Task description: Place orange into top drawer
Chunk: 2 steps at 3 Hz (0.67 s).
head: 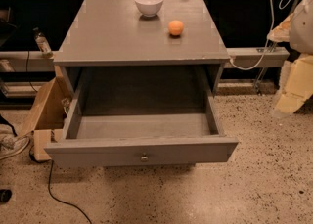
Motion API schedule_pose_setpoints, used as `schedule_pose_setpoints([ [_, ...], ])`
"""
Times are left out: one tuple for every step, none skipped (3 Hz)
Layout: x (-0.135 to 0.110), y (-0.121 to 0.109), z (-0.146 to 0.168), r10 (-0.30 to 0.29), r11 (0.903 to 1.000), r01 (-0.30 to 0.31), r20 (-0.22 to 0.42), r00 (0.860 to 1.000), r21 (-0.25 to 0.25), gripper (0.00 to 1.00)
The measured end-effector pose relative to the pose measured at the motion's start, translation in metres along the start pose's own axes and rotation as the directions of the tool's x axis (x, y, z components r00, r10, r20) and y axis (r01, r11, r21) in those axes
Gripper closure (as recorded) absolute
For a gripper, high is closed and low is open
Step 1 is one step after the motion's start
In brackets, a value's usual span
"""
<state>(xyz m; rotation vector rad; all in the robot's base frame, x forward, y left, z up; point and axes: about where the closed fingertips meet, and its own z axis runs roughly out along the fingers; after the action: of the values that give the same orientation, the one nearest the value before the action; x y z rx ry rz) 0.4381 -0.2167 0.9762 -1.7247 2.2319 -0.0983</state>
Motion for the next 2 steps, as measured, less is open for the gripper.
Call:
schedule_pose_setpoints([
  [-0.001,-0.003,-0.001,0.009,0.9999,-0.009,0.007,1.000,0.013,0.00],
  [-0.002,-0.035,0.009,0.071,0.9961,-0.075,0.082,0.994,0.048,0.00],
])
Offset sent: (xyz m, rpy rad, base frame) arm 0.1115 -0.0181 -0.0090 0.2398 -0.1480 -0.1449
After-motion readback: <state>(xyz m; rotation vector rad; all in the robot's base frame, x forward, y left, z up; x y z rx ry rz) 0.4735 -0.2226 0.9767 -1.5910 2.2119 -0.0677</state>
